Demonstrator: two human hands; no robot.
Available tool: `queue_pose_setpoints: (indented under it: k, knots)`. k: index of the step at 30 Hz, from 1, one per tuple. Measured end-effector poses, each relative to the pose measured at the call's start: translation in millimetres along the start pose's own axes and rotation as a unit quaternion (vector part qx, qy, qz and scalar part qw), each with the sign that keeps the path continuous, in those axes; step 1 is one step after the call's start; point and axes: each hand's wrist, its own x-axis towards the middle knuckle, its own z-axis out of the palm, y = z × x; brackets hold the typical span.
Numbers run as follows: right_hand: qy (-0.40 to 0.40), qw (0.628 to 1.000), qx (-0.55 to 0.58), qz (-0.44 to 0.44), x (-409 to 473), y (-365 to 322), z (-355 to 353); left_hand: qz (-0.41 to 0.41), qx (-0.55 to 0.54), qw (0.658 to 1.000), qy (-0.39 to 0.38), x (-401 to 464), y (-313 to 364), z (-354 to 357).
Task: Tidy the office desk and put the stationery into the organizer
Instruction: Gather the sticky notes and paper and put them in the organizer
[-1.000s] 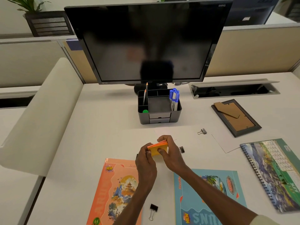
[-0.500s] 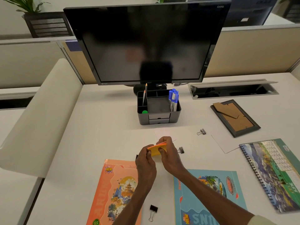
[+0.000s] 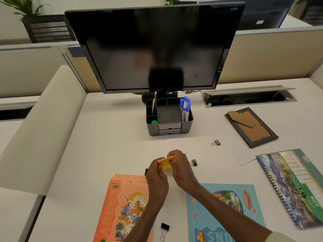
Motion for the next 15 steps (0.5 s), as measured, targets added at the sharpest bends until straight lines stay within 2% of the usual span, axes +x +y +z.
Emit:
queue_pose_setpoints:
  k: [8, 12, 15]
  knots:
    - [-0.031, 0.997, -0.066, -0.012, 1.5, 3.4, -3.1, -0.011, 0.018, 1.0, -0.014, -3.0, -4.8, 0.7]
    - [-0.043, 0.985, -0.137, -0.096, 7.8, 5.8, -17.2, -0.007, 0.015, 1.0, -0.01, -2.6, -3.7, 0.8]
    - [-0.053, 0.958, -0.215, -0.181, 16.4, 3.3, -26.6, -0.016, 0.014, 1.0, -0.012, -3.9, -5.2, 1.2]
